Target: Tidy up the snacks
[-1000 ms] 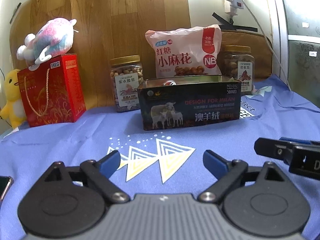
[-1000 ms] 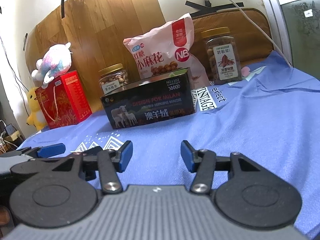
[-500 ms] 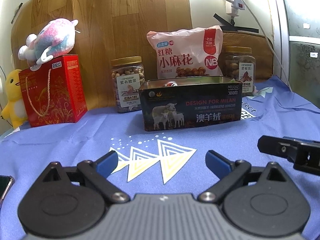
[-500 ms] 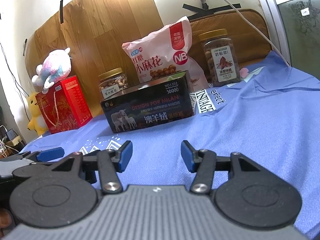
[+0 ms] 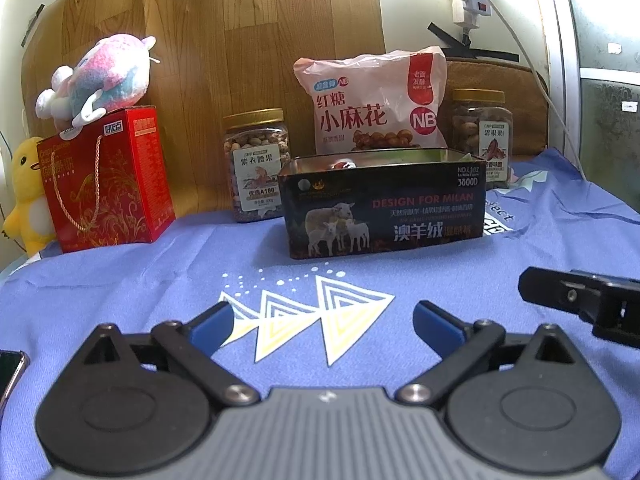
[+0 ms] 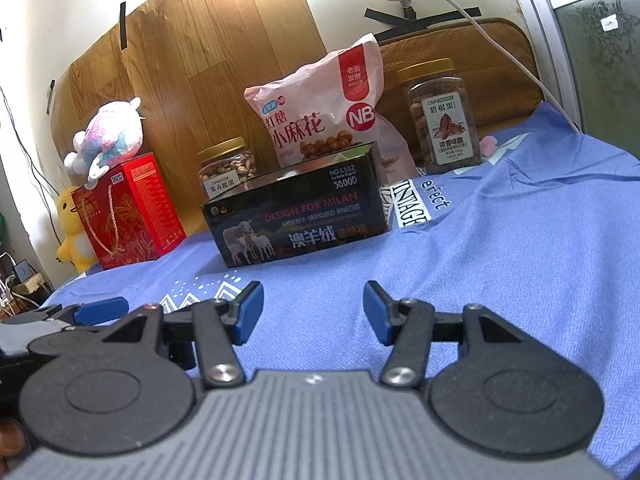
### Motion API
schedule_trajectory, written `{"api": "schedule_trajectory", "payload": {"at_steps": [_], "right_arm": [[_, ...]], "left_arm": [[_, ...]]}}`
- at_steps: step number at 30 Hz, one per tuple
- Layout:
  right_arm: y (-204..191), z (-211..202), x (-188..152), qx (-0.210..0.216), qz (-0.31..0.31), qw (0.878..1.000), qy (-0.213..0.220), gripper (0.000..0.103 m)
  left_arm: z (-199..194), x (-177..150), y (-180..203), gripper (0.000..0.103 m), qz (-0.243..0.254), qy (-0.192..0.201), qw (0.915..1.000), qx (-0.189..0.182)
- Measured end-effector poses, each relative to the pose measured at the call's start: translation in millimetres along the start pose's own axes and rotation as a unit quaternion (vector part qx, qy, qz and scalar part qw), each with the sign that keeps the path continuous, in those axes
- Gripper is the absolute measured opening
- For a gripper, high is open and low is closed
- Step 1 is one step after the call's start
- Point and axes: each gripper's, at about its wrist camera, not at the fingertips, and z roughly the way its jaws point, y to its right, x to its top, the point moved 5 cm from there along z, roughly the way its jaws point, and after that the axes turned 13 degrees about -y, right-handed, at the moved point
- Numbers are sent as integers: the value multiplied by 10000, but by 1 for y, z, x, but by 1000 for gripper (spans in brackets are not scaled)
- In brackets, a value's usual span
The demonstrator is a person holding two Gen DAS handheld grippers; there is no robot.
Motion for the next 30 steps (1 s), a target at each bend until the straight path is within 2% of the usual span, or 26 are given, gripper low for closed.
{"api": "schedule_trajectory", "payload": {"at_steps": [8, 13, 16, 18, 21, 26, 30], "right_arm": [[0, 0, 1, -36, 12, 10000, -16, 63], [2, 0, 1, -135, 79, 9999, -74, 64], [3, -4, -1, -127, 125, 9996, -202, 69], [0, -10, 0, -115, 36, 9996, -255, 83], [-4, -24, 8, -144, -61, 9998, -126, 96], [-10, -43, 33, -103, -107, 9999, 9, 103], [-18, -64, 49, -224, -194, 9994, 178, 103]], "left_arm": [[6, -1, -1, 103, -40, -259, 9997, 18], [7, -5, -9, 103, -265, -606, 9978, -48], [-1, -9, -13, 103, -368, -677, 9970, 7], [-10, -9, -15, 103, -392, -693, 9968, 21], [-24, -3, -16, 103, -423, -679, 9968, -76], [-47, 15, -8, 103, -107, -655, 9975, 244], [-69, 27, -6, 103, -164, -594, 9981, 28]]}}
